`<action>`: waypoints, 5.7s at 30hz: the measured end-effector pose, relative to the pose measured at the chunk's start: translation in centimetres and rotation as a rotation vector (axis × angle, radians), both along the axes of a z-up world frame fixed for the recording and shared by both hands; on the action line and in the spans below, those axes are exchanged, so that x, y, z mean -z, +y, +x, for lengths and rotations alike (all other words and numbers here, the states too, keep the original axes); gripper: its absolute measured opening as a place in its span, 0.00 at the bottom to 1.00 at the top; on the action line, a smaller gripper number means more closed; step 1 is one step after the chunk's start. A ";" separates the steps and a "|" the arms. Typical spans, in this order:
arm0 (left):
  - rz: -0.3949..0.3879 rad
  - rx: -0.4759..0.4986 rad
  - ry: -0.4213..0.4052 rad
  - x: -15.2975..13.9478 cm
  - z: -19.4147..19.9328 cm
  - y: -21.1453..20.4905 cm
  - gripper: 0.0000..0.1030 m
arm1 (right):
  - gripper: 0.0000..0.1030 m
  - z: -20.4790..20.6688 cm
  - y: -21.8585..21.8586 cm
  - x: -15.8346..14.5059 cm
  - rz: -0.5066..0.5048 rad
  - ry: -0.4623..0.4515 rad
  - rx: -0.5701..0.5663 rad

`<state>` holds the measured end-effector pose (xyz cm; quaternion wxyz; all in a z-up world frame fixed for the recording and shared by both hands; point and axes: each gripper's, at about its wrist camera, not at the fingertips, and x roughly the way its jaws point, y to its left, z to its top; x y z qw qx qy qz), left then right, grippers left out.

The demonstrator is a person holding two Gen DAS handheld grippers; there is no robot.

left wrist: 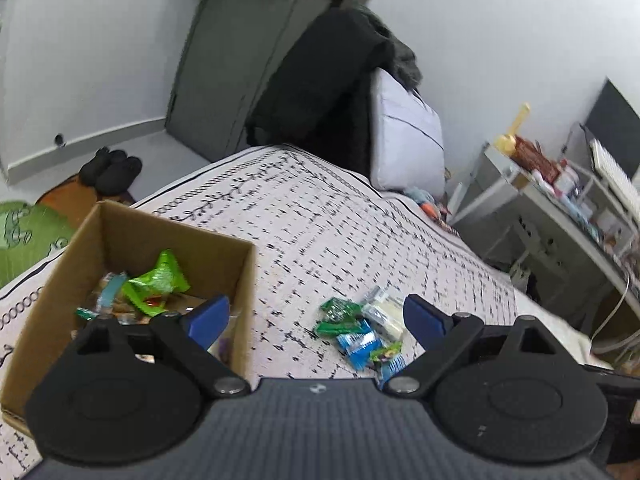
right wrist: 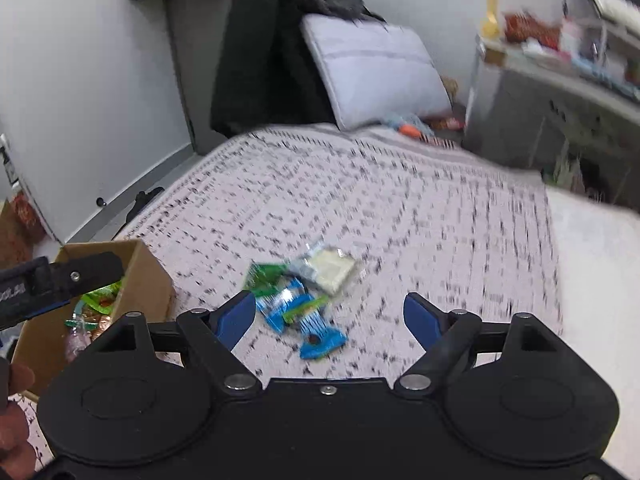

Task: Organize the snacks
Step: 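Move both tools back over the remaining snack pile, then grasp the blue packet with left gripper while right grasps blue-green packet, then carry both held blue packets over the cardboard box, then open both grippers to drop the blue packets into the box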

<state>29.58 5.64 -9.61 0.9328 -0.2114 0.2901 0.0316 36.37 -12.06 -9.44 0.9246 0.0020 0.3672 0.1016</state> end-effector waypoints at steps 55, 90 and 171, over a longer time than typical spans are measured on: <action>0.088 0.058 0.229 11.0 12.5 -9.1 0.68 | 0.33 7.7 -3.4 10.9 0.174 0.180 -0.087; 0.013 0.005 0.315 9.3 8.5 -8.3 0.29 | 0.30 4.6 -2.9 9.6 0.026 0.138 -0.040; -0.234 -0.293 0.212 2.1 -3.6 8.8 0.81 | 0.50 -0.6 14.1 -1.5 -0.085 -0.086 -0.187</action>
